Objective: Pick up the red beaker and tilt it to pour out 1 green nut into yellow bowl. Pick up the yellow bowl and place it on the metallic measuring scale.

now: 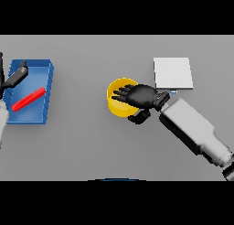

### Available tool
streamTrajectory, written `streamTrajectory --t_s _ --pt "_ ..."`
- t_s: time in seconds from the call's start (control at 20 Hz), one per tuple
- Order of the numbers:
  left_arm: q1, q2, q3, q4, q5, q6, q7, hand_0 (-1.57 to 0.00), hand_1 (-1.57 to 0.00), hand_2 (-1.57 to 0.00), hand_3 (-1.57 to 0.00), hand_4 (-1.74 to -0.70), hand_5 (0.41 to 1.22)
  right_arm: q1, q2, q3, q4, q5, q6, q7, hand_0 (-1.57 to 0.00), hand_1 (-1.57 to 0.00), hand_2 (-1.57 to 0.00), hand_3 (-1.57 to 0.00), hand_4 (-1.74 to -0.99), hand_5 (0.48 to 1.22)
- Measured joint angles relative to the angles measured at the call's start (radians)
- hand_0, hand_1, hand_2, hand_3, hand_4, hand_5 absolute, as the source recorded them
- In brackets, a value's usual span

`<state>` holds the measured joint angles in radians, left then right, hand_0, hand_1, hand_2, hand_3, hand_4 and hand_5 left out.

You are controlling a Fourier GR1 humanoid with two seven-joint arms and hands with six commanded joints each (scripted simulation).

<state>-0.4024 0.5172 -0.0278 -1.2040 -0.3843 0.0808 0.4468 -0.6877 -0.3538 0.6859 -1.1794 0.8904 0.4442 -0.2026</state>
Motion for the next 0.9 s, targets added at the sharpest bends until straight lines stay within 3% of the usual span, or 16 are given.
streamTrajectory --t_s 0.45,0.55,0.6,0.65,0.75,0.8,0.9 --pt "-0.004 0.007 0.004 -0.001 0.007 -0.013 0.012 0.00 0.00 0.00 0.00 -0.75 0.699 -0.052 0.044 0.021 0.111 -0.001 0.060 0.011 0.00 0.00 -0.02 -0.07 -1.289 0.758" --pt "-0.006 0.006 0.004 -0.005 0.008 -0.012 0.008 0.00 0.00 0.00 0.00 -0.75 0.701 -0.041 0.062 0.010 0.112 -0.015 0.088 0.057 -0.03 -0.04 -0.07 -0.14 -1.302 0.805" --pt "0.001 0.002 0.003 -0.004 0.006 -0.007 0.008 0.00 0.00 0.00 0.00 -0.75 0.701 -0.043 0.062 0.003 0.113 -0.021 0.098 0.067 -0.16 -0.14 -0.15 -0.18 -1.321 0.839" --pt "0.002 0.008 0.008 -0.008 0.009 -0.008 0.007 0.00 0.00 0.00 0.00 -0.75 0.700 -0.044 0.063 0.005 0.117 -0.019 0.101 0.067 -0.44 -0.42 -0.38 -0.24 -1.351 0.915" --pt "0.002 -0.009 -0.002 0.005 0.002 0.002 0.007 0.00 0.00 0.00 0.00 -0.76 0.704 -0.038 0.058 0.014 0.107 -0.017 0.090 0.047 -0.85 -0.84 -0.81 -0.40 -1.463 1.025" --pt "0.004 -0.006 0.002 0.004 0.002 0.006 0.004 0.00 0.00 0.00 0.00 -0.76 0.703 -0.037 0.051 0.009 0.109 -0.030 0.090 0.011 -0.99 -0.98 -0.96 -0.55 -1.514 1.064" --pt "-0.005 -0.004 -0.003 0.007 -0.003 0.001 0.001 0.00 0.00 0.00 0.00 -0.75 0.700 -0.039 0.044 0.013 0.096 -0.037 0.119 0.019 -1.20 -1.19 -1.13 -0.87 -1.594 1.121"
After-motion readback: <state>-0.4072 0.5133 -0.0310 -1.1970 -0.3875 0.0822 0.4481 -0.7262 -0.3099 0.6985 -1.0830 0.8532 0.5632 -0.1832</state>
